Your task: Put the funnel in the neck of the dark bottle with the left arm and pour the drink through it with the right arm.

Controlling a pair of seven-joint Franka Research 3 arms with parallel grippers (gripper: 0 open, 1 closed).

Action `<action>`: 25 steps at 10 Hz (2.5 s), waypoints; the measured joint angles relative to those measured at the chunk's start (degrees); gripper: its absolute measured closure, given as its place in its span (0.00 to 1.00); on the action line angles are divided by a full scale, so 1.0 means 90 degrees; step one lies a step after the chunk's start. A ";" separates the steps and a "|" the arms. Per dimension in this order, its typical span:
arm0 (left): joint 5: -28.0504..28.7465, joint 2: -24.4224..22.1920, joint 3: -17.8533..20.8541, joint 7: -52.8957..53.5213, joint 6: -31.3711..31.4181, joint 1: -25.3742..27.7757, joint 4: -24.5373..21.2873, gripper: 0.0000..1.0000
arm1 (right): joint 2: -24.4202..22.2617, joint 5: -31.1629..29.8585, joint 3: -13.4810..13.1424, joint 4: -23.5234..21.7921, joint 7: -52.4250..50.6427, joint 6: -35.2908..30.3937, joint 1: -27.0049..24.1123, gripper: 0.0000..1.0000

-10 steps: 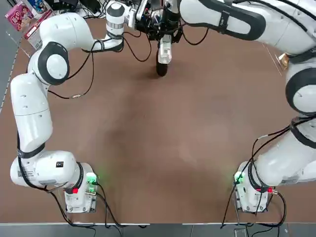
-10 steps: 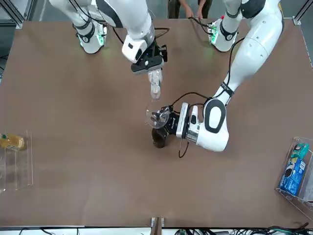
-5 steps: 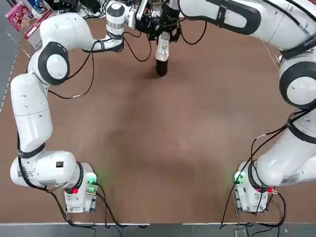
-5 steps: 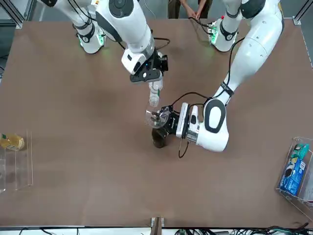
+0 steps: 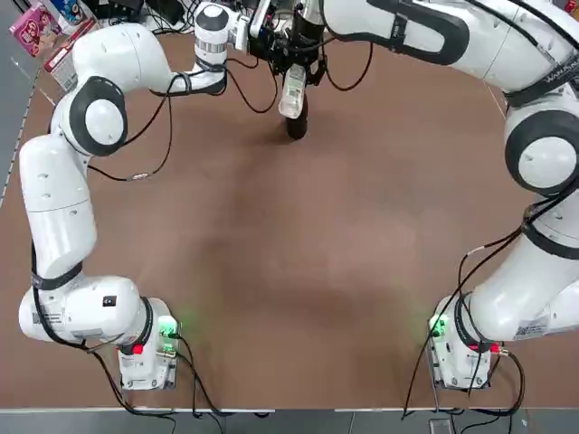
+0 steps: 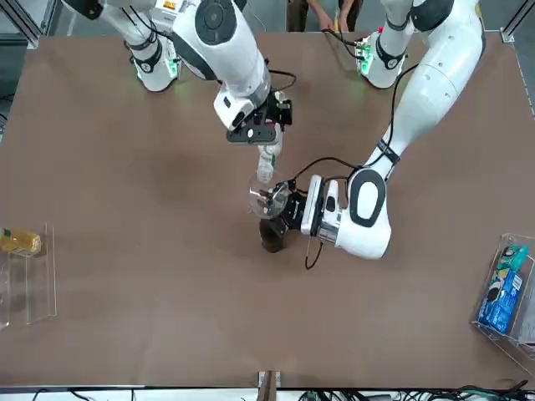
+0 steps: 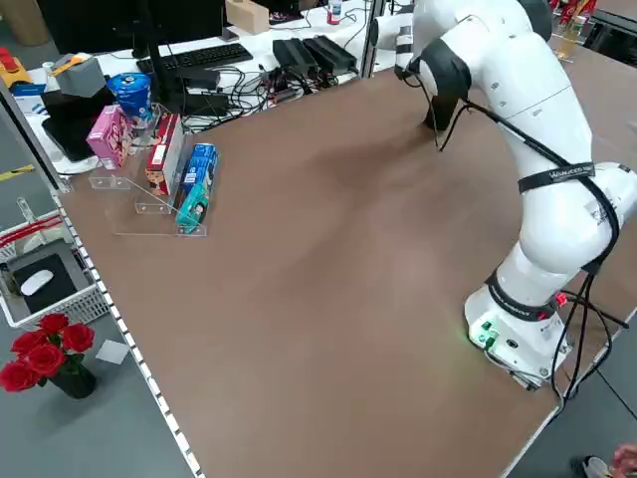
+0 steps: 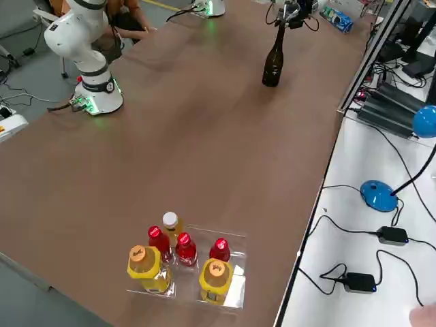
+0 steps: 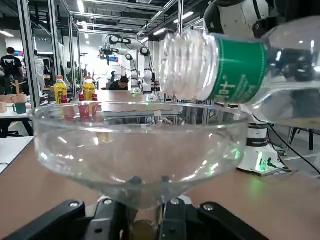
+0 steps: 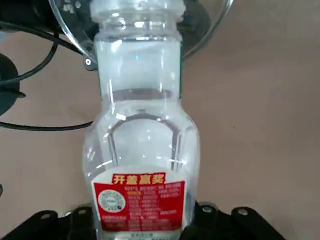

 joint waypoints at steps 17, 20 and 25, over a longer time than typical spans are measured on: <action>0.0000 0.0001 0.0000 0.0000 0.0000 0.0038 -0.0002 0.75 | -0.0474 -0.1226 0.0118 0.0014 -0.0114 -0.0255 0.0014 0.48; 0.0000 0.0002 0.0000 0.0000 -0.0001 0.0035 -0.0002 0.74 | -0.1227 -0.1241 0.0099 -0.0482 -0.1030 -0.0338 -0.0411 0.48; -0.0132 0.0002 -0.0016 0.0000 -0.0036 -0.0022 -0.0004 0.33 | -0.1524 -0.0534 -0.1074 -0.0680 -0.3737 -0.0178 -0.1215 0.48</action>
